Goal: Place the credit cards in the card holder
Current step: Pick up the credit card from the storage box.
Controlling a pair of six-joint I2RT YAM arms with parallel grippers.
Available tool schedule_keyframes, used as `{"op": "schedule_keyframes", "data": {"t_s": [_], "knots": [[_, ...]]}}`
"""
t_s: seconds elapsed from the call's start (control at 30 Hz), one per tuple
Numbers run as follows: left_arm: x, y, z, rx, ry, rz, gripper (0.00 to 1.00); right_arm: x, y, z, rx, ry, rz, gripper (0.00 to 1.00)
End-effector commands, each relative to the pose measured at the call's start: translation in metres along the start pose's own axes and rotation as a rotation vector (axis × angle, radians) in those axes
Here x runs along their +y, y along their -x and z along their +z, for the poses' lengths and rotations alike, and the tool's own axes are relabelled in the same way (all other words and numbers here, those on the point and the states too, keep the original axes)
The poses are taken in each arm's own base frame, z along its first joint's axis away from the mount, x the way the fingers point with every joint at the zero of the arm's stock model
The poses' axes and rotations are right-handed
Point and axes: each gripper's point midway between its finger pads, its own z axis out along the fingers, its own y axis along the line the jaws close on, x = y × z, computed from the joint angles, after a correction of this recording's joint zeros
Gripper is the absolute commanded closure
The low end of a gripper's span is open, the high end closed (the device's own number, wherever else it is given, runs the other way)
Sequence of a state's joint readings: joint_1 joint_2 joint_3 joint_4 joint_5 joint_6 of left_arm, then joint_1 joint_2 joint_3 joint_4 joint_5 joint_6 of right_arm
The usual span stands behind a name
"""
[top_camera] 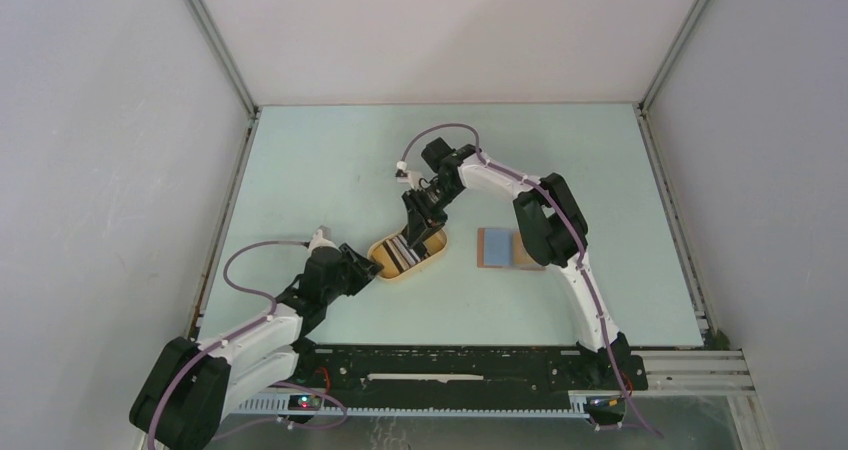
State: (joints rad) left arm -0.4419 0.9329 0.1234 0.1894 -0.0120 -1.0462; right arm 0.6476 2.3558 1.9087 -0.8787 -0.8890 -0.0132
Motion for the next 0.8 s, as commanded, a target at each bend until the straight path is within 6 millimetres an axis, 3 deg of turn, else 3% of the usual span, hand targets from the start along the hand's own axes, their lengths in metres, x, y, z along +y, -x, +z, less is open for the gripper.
{"op": "schedule_keyframes", "data": {"t_s": [0.0,0.2,0.37,0.6,0.77], "knots": [[-0.03,0.01,-0.003,-0.013,-0.095,0.019,0.61,0.007,0.007,-0.012,-0.031,-0.026,-0.035,0.62],[-0.032,0.012,-0.004,-0.016,-0.101,0.023,0.6,0.004,0.009,-0.017,-0.042,-0.064,-0.051,0.86],[-0.046,0.017,-0.011,-0.022,-0.143,0.061,0.51,0.007,0.018,-0.036,-0.086,-0.137,-0.108,0.99],[-0.063,0.032,-0.033,-0.074,-0.19,0.138,0.41,0.018,0.028,-0.068,-0.14,-0.181,-0.185,1.0],[-0.085,0.044,-0.051,-0.123,-0.273,0.188,0.35,0.04,0.015,-0.083,-0.134,-0.119,-0.265,1.0]]}}
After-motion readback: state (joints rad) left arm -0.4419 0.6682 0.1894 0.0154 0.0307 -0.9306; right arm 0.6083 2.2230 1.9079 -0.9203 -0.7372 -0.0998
